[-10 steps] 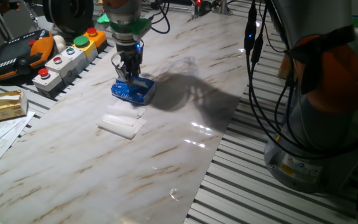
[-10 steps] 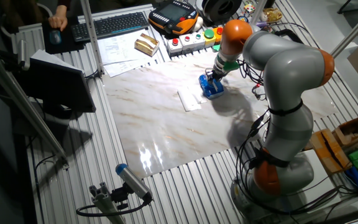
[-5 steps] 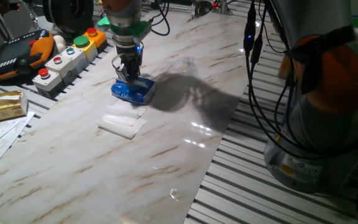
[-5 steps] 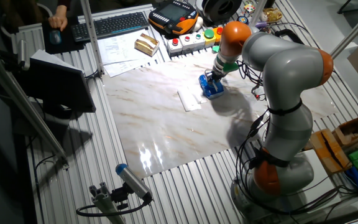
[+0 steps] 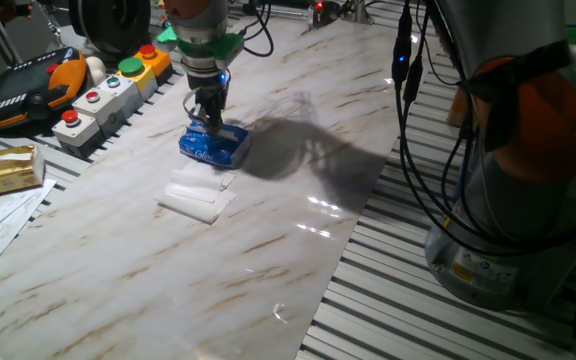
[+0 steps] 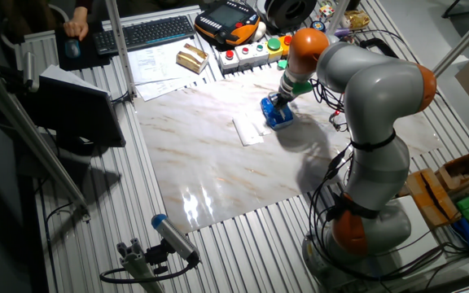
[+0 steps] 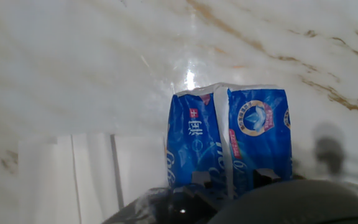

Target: Pull out a napkin

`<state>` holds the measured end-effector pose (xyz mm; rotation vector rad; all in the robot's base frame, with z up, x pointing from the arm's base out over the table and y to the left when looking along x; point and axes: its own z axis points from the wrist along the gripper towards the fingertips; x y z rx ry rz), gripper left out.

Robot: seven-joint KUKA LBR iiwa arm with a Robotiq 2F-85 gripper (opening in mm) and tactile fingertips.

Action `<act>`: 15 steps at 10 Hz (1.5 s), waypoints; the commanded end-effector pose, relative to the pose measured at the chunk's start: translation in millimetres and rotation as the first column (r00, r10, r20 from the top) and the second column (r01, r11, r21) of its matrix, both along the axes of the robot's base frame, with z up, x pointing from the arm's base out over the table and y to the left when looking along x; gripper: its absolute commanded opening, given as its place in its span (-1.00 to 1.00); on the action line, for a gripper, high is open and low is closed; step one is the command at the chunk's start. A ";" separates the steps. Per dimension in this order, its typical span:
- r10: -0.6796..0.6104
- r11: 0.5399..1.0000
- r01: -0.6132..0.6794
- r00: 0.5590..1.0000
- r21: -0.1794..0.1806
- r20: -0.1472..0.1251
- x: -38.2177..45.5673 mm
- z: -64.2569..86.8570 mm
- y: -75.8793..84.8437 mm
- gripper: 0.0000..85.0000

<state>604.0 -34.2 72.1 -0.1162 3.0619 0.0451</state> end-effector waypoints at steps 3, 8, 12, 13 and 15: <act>-0.006 1.000 0.006 1.000 0.002 0.010 -0.8 5.2 -0.5 -0.98; -0.008 1.000 0.008 1.000 -0.001 0.010 -3.7 19.4 -0.1 -0.98; -0.008 1.000 0.008 1.000 -0.008 0.010 -5.9 31.1 1.2 -0.98; -0.008 1.000 0.008 1.000 -0.013 0.010 -6.2 34.3 2.2 -0.98; -0.012 1.000 0.012 1.000 -0.017 0.007 -7.3 42.7 5.1 -0.98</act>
